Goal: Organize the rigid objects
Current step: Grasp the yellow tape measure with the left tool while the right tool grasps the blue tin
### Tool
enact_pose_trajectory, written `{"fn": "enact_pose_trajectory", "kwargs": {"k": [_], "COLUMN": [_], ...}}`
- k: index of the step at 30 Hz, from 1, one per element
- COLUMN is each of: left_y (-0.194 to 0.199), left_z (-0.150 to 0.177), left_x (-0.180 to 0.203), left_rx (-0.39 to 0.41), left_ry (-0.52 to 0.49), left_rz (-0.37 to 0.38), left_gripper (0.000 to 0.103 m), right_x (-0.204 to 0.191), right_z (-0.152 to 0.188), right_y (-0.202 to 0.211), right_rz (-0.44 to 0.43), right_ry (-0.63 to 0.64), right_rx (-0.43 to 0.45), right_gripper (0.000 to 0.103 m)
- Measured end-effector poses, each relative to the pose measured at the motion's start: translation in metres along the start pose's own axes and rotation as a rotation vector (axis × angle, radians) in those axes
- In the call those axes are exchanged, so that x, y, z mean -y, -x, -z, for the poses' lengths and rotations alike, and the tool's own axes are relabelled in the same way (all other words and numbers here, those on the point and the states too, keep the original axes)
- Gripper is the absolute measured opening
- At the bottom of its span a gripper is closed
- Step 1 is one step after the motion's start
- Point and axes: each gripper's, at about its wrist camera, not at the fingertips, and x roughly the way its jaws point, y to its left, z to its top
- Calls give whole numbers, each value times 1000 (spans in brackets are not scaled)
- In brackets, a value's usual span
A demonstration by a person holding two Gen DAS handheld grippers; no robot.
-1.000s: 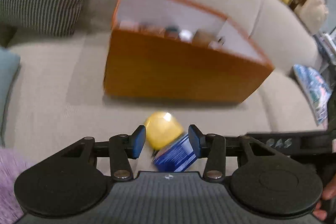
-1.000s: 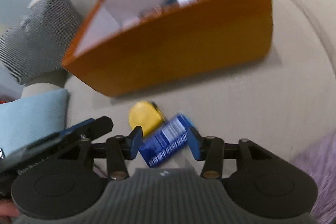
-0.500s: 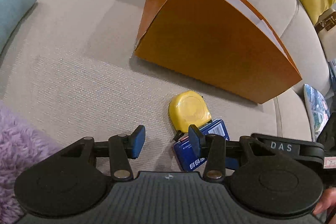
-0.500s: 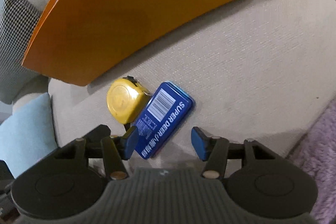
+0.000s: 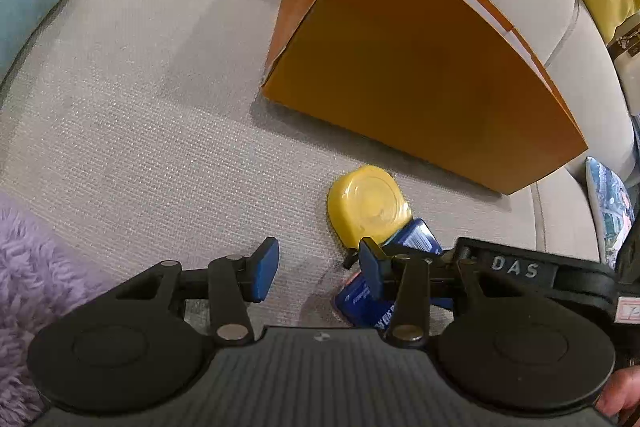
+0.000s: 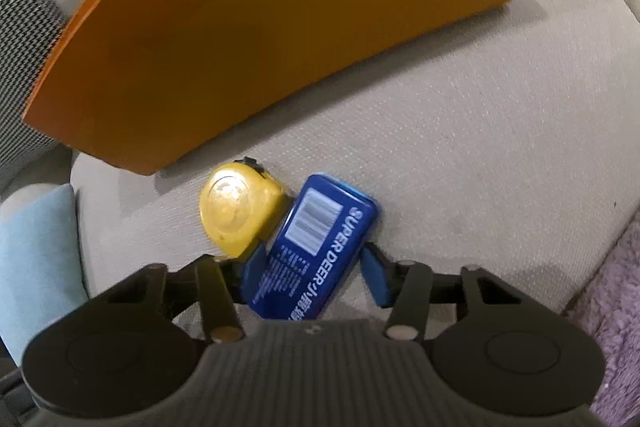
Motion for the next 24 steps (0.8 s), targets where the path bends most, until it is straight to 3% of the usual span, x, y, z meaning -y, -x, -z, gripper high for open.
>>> {"fn": "enact_pose_trajectory", "kwargs": {"k": [1,5,10,14,18,24], "left_y": [-1,-6,-7,-4,-17,-37], "left_z": [0,1,4,2,-4,-10], "left_x": [1,9,17,41,66,78], "left_rx": [-5,-23,-17,30,24,-5], "left_ry": [-8,-52,-98,-255,-443,-564], "left_rz": [-4,-20,-48,-112,-174,-182], "left_gripper": [51,48,44,45,60,68], "right_x": [0,-2,-4,-3,-7,0], "right_z": [0,0,3,3,1,0], "right_y": [3,19,41,52,55,54], "right_rz": [-5,-42,9,145,226,170], "right_ry": [-4,30,123,220,327,345], "right_rx": [8,42,94,140,178,158], "right_gripper": [37,21,17,17,17,14]}}
